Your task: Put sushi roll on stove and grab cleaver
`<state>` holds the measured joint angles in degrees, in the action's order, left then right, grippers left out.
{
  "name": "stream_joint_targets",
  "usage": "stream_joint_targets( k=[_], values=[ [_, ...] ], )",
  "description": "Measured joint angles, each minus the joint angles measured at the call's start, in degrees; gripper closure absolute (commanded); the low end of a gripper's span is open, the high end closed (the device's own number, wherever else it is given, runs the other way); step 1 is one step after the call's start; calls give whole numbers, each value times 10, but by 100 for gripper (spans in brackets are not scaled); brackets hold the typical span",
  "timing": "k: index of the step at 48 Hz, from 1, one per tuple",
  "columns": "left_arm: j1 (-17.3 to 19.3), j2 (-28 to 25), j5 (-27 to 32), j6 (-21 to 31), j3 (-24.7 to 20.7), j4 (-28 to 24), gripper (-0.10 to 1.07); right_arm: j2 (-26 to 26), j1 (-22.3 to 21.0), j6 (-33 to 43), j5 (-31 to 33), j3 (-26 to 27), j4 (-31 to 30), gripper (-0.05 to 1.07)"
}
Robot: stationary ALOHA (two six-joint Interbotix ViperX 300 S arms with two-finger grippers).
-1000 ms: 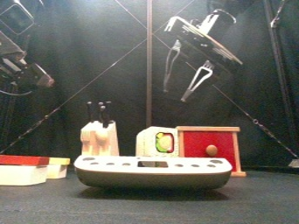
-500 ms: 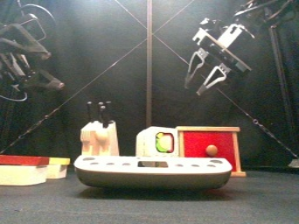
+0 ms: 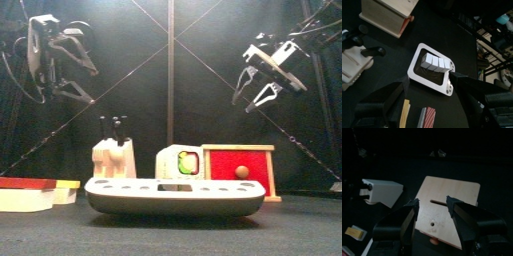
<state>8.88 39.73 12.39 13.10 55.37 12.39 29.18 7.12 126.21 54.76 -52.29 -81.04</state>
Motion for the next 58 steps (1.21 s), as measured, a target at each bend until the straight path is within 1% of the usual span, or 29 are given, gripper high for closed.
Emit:
stream_joint_targets(
  k=[8,16,20,24,28,31,34,38,42,47,53,58],
  values=[
    [25,-1,99,4,-69,-4,1,38,-4,-1,-3,-20,-14,19],
    [46,-4,178,20,-122,-24,1,64,-4,-1,-18,-35,-15,19],
    [60,-15,221,42,-144,-49,1,75,-3,-1,-29,-40,-14,19],
    [69,-33,270,76,-164,-89,1,82,-2,-1,-39,-46,-11,19],
    [71,-54,317,116,-182,-138,1,84,-1,-1,-47,-52,1,19],
    [71,-72,347,159,-192,-186,1,84,-1,0,-47,-54,11,19],
    [67,-90,368,216,-196,-229,1,84,0,0,-47,-55,22,19],
    [52,-107,387,287,-196,-282,1,84,1,0,-48,-57,33,19],
    [23,-121,394,377,-197,-348,1,84,1,0,-48,-62,36,19],
    [-14,-126,396,469,-196,-406,1,84,1,0,-48,-63,38,19],
    [-47,-127,402,592,-185,-465,1,84,1,0,-48,-64,38,19],
    [-69,-133,416,681,-175,-510,1,84,0,0,-48,-64,37,19]
  ],
)
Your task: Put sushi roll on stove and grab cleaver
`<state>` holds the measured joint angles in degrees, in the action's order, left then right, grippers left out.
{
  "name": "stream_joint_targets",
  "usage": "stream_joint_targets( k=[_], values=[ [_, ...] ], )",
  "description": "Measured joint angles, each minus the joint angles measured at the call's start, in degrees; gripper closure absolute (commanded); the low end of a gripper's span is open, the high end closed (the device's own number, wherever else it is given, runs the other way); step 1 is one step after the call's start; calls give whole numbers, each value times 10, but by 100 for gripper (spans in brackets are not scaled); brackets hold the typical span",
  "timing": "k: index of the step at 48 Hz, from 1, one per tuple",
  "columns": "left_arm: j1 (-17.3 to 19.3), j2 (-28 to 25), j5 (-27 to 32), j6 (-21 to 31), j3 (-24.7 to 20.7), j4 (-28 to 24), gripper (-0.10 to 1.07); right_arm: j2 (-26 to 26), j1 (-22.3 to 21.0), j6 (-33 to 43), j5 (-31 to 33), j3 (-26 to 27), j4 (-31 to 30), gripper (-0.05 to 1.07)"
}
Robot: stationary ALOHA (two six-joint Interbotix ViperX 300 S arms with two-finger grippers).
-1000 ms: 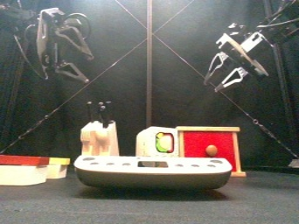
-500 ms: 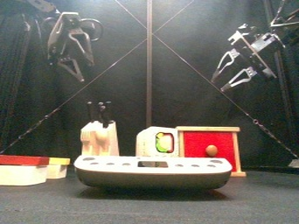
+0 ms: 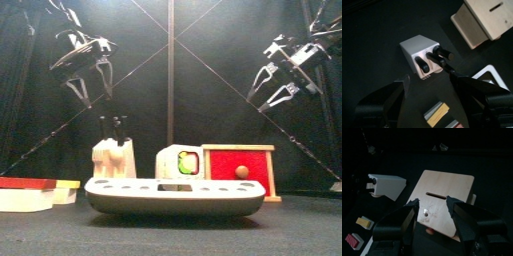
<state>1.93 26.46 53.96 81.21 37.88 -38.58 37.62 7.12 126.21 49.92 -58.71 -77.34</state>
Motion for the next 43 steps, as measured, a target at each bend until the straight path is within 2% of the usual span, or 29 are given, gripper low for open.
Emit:
stream_joint_targets(
  k=[7,14,25,43],
  values=[
    [-18,-21,25,98,9,-47,1,0,-2,0,0,0,0,19],
    [-25,-52,30,147,9,-74,1,0,-3,0,0,0,-1,19],
    [-24,-93,36,168,-4,-84,1,1,-3,0,0,0,-1,19],
    [-12,-104,40,183,-7,-87,1,1,-3,0,0,-1,-2,19]
  ],
)
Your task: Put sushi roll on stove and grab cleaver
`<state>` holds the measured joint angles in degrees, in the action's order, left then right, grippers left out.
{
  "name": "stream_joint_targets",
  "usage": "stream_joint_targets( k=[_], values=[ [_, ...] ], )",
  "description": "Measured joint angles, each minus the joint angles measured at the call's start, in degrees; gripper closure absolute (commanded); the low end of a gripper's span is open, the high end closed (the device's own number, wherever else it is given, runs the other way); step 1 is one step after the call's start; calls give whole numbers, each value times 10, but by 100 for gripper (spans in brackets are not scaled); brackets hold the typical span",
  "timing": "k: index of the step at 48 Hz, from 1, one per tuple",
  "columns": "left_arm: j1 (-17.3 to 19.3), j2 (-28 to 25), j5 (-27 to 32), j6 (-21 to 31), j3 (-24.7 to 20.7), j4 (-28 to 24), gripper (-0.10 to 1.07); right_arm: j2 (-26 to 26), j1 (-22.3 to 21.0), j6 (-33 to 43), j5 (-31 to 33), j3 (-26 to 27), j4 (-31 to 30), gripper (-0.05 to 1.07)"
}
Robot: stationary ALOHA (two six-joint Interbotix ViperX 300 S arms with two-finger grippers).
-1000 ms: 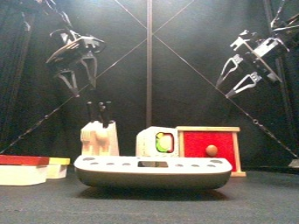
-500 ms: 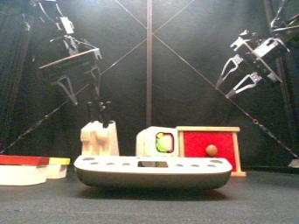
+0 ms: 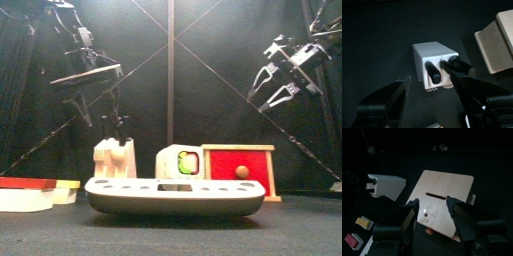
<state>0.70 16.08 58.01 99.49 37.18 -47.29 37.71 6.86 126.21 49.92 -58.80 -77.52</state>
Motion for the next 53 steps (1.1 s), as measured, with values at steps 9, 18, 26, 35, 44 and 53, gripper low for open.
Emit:
stream_joint_targets(
  k=[9,18,26,35,44,53],
  values=[
    [6,-1,11,4,-1,0,5,1,-1,0,0,-1,0,19],
    [7,-4,18,13,-6,1,15,0,-3,0,0,-3,0,19],
    [7,-11,18,22,-11,0,18,1,-4,0,0,-3,0,19],
    [8,-23,19,27,-18,0,18,1,-4,0,0,-3,0,19],
    [11,-33,28,26,-26,0,19,1,-4,0,0,-3,0,19],
    [13,-35,40,26,-27,4,22,1,-4,0,0,-3,0,19]
  ],
)
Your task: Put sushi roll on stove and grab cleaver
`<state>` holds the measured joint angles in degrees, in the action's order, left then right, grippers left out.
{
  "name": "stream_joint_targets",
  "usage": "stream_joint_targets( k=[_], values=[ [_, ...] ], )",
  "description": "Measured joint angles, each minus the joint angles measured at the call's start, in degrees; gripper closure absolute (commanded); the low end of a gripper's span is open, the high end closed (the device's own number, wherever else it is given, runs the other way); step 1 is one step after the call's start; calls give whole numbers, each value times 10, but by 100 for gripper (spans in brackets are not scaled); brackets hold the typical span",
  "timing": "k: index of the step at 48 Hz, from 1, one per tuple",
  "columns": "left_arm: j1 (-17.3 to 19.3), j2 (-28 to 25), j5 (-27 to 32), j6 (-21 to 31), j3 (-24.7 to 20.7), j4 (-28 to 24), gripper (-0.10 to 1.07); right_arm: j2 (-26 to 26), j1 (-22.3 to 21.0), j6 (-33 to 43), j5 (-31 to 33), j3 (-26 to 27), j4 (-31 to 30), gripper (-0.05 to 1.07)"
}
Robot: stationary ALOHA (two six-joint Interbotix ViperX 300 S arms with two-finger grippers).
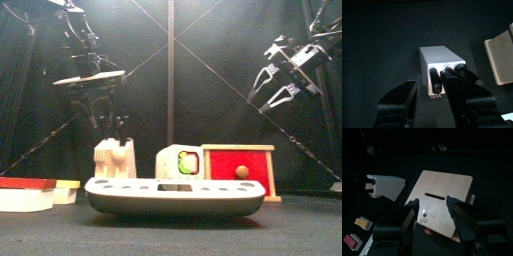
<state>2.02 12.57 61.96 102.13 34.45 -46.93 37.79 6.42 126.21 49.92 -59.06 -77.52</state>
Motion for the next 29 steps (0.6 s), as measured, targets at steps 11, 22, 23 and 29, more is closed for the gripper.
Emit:
stream_joint_targets(
  k=[11,22,23,29],
  values=[
    [0,0,0,1,0,4,33,0,-1,0,0,0,0,19],
    [0,-1,0,-1,-1,4,45,0,-1,0,0,0,0,19],
    [0,-1,0,-1,-1,3,46,0,-1,0,0,0,0,19],
    [0,0,0,-1,-2,4,47,0,-1,-1,0,0,0,19]
  ],
)
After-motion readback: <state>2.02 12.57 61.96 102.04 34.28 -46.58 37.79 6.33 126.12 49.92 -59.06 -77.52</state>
